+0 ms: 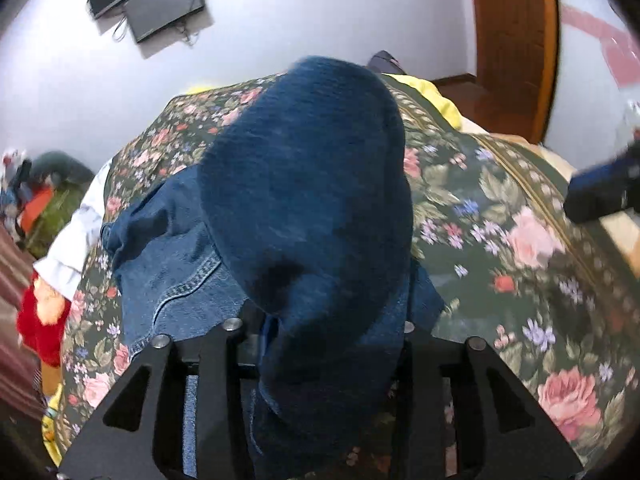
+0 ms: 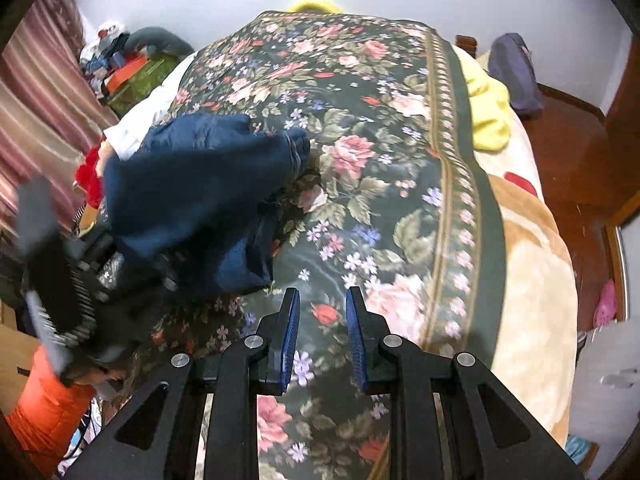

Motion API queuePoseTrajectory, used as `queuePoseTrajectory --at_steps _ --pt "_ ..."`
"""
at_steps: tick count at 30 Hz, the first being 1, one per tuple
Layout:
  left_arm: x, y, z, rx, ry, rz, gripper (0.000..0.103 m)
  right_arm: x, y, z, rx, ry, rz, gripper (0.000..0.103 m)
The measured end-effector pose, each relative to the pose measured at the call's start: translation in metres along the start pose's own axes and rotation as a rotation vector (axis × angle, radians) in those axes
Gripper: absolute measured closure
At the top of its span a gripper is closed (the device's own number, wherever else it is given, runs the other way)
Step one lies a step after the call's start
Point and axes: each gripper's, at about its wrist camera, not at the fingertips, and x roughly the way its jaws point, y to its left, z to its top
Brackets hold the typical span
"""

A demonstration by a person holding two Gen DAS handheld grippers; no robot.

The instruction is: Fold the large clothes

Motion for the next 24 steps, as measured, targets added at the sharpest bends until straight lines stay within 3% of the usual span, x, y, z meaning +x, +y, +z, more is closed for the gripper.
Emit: queuePoseTrajectory --at_steps 3,5,10,14,18,21,24 --pt "-0.005 0.008 0.002 -0.051 0.030 -0.089 0.047 -0.007 -0.003 -0.006 0.004 -0.010 0.000 0.084" --pt "-0.016 0.019 0.002 -0.111 0.047 -0.169 0.041 -0.012 -0.001 -0.007 -0.003 -0.016 -0.006 0.084" --pt "-0.053 0.047 -0.005 -0.198 0.042 -0.247 0.040 -0.027 0.016 -0.001 -0.048 -0.049 0.002 0.084" --pt "-0.090 0.077 -0.013 -0.229 -0.017 -0.197 0.034 -0.038 0.045 0.009 -0.123 -0.102 0.021 0.084" --pt "-0.107 0.119 -0.021 -0.264 -0.063 -0.069 0.022 -0.044 0.088 0.023 -0.223 -0.162 0.042 0.084" --pt "-0.099 0.143 -0.030 -0.305 -0.034 -0.005 0.022 -0.039 0.120 0.032 -0.278 -0.169 0.069 0.084" --pt "-0.077 0.163 -0.043 -0.367 0.037 -0.008 0.022 -0.028 0.145 0.040 -0.333 -0.156 0.074 0.084"
